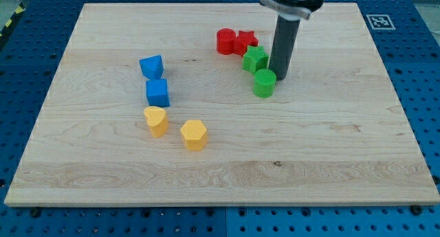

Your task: Slide green circle a bit down

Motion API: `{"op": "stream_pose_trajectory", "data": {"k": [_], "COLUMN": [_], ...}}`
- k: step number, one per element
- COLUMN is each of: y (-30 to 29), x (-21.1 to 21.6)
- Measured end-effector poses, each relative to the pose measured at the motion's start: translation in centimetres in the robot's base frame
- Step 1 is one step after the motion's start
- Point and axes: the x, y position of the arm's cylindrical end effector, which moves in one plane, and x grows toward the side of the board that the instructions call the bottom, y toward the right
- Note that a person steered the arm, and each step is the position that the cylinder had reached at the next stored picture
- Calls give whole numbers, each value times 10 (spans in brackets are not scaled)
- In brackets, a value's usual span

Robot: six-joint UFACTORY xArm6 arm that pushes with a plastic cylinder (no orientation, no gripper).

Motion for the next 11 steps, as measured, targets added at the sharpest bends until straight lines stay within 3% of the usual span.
{"op": "stream_pose_trajectory", "data": {"k": [2,4,11], "y": [-2,-3,-22], "x": [22,-8,52]}}
